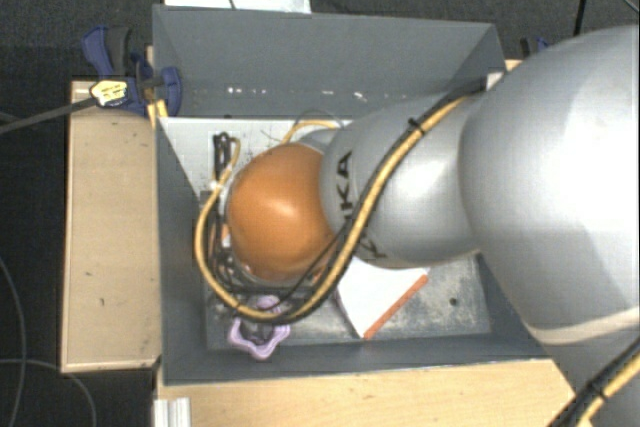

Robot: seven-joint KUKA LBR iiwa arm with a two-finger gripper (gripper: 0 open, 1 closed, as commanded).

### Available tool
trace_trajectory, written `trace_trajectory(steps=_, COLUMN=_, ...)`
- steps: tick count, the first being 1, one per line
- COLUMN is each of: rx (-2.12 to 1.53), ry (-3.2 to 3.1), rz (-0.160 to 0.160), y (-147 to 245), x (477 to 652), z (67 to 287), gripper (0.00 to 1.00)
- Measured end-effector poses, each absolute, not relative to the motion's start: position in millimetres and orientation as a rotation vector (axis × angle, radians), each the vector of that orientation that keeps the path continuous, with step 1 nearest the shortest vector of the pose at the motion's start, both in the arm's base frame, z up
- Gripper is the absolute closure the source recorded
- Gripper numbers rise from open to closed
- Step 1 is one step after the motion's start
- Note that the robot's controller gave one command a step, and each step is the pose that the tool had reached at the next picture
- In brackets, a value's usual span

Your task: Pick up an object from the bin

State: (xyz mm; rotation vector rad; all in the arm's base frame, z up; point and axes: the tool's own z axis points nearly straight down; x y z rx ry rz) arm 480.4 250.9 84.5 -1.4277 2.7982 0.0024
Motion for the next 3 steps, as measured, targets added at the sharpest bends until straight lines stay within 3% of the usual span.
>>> trace_trajectory(steps=3, rx=-1.423, ry=2.8, rz=0.002, y=251.1, x=480.6, z=120.6, gripper=1.0)
